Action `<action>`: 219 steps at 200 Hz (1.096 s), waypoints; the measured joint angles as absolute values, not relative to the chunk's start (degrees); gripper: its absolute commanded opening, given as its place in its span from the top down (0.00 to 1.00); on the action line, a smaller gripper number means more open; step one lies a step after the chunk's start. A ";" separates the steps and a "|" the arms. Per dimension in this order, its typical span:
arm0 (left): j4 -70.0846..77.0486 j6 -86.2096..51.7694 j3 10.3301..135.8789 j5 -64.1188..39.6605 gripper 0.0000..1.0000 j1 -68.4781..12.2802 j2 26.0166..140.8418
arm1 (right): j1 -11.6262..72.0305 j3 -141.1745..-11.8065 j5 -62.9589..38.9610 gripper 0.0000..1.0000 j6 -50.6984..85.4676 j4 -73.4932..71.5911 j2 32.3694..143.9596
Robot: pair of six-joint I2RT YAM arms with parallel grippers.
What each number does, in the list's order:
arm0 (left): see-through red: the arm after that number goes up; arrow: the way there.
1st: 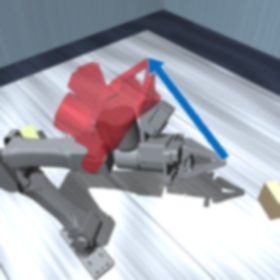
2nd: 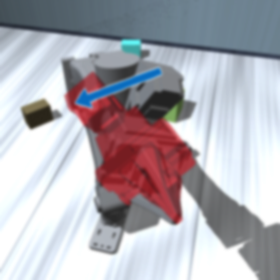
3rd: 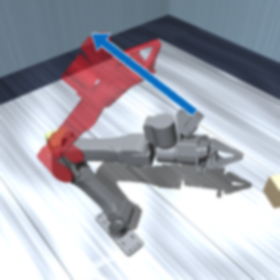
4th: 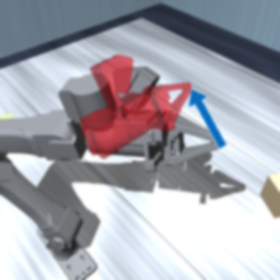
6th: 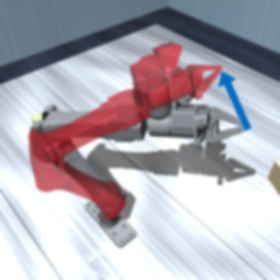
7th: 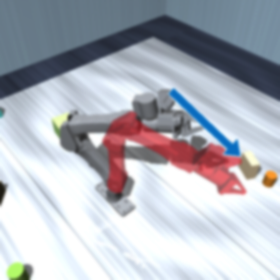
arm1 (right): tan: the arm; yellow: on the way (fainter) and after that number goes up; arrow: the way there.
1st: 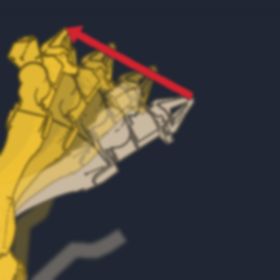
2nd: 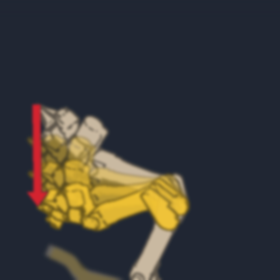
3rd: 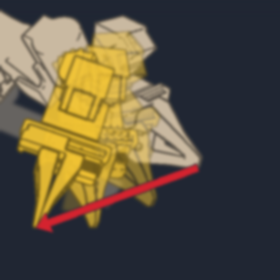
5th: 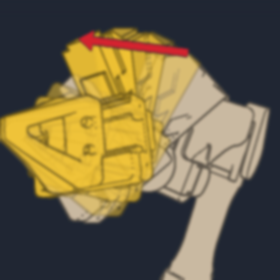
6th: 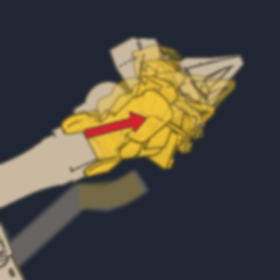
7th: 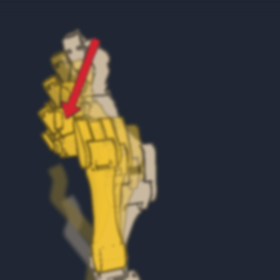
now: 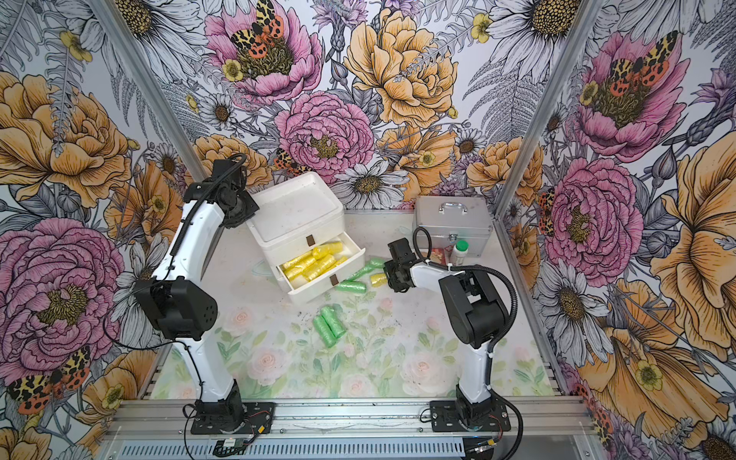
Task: Sort the rolls of trash bags by color and place them into the drawer
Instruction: Pick up the roll of trash bags from the center of the board, then place the roll of trash bags in the drawer.
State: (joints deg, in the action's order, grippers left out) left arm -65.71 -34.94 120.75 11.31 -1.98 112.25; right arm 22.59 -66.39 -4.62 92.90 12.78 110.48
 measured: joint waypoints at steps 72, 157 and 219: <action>-65.71 -34.94 120.77 11.31 1.00 -1.96 112.20 | 22.59 -58.54 -4.71 0.87 89.67 13.78 101.01; -65.56 -34.94 120.53 11.31 1.00 -1.96 111.81 | 24.67 -67.64 -5.34 0.87 83.24 18.72 84.03; -64.23 -34.94 119.04 11.31 1.00 -1.98 110.93 | 29.91 -88.53 -13.02 0.88 80.93 18.52 101.10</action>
State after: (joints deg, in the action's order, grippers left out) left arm -64.23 -34.94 119.04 11.31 -1.98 110.93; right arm 29.91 -88.53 -13.02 80.93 18.52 101.10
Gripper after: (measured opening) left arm 0.193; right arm 0.145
